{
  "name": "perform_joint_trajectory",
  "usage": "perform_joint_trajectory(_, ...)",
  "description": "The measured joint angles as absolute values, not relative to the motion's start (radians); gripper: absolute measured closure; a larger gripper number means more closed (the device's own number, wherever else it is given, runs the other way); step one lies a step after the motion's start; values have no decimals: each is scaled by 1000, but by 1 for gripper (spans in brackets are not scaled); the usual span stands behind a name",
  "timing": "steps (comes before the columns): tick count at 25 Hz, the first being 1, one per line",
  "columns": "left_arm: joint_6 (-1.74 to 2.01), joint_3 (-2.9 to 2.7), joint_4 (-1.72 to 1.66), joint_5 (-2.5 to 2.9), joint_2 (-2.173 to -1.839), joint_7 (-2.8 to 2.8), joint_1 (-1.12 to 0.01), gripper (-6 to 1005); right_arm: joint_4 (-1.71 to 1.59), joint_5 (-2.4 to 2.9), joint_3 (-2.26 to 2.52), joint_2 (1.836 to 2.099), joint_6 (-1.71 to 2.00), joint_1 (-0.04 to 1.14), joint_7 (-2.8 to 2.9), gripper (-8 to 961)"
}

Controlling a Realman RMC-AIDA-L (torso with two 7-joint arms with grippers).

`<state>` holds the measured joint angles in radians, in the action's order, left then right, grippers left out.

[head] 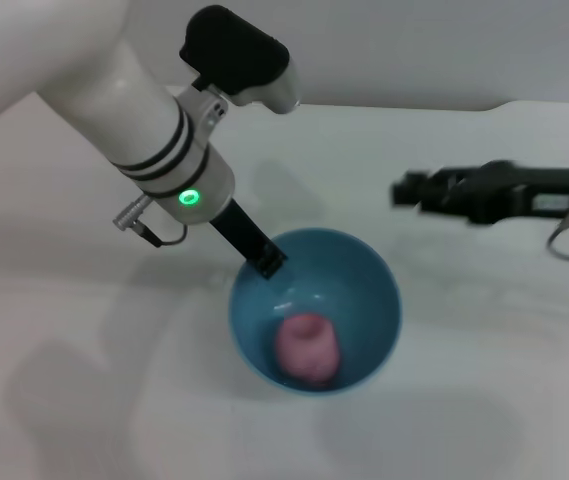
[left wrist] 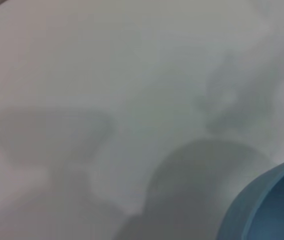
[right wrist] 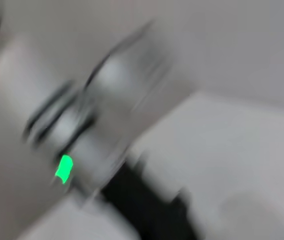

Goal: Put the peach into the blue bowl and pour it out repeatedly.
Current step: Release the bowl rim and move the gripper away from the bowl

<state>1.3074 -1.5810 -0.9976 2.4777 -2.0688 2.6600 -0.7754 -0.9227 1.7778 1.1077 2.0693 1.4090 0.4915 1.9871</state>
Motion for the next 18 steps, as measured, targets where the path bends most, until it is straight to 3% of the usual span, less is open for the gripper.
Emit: perform_joint_trajectory(18,1095,-1927,-951,2308,-2077,2776,-835,1000,-754,1725,995,2065,1376,410,1877,583)
